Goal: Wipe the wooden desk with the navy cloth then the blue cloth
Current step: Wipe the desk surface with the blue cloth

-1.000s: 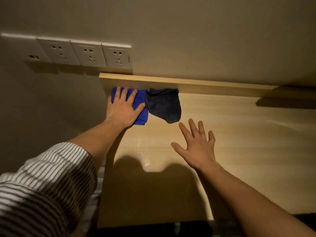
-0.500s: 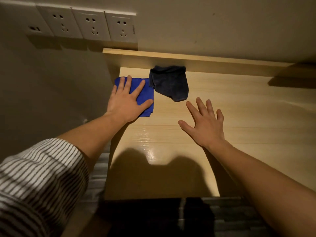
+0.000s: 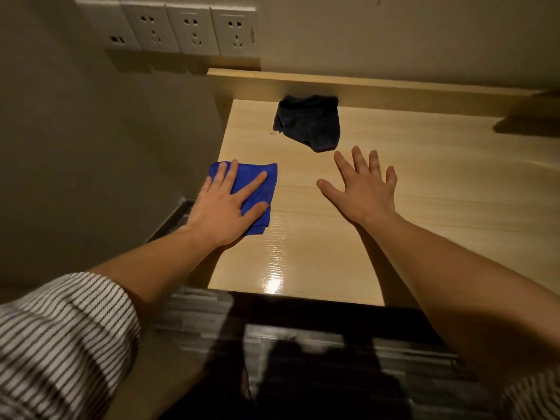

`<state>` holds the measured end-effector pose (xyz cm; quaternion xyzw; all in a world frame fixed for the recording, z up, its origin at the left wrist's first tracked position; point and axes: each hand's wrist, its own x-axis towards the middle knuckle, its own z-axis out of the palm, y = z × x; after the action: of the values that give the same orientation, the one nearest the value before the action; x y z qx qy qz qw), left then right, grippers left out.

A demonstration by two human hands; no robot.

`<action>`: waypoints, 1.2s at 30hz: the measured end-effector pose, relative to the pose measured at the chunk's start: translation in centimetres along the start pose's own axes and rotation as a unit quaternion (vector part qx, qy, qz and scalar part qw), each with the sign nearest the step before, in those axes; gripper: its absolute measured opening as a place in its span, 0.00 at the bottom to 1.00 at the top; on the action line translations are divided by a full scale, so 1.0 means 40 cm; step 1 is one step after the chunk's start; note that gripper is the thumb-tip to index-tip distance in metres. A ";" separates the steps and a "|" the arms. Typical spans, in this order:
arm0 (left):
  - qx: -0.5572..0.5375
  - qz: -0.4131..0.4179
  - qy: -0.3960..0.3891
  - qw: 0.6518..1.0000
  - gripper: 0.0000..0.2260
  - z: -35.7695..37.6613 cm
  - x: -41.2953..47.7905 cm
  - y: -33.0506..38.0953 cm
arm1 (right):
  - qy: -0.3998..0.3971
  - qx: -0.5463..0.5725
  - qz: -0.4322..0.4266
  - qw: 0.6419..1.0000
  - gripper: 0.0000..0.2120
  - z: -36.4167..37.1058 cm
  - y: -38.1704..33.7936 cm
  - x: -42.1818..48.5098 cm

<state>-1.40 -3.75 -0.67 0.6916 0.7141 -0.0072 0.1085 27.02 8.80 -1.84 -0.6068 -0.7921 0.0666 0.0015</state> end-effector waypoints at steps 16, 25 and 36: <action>-0.107 -0.050 0.073 0.990 0.23 0.051 -0.350 0.150 | -0.011 0.002 -0.124 0.992 0.36 -0.019 0.126 -0.153; -0.408 -0.048 0.090 0.907 0.20 -0.057 -0.309 0.267 | 0.022 0.039 -0.093 0.995 0.33 -0.011 0.130 -0.168; -0.027 -0.016 -0.054 0.998 0.34 -0.024 0.265 0.239 | 0.036 0.046 -0.047 0.997 0.32 -0.005 0.121 -0.155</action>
<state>7.69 7.26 -0.15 0.6755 0.7180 -0.0272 0.1657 33.34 4.09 -1.67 -0.5704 -0.8151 0.0810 0.0611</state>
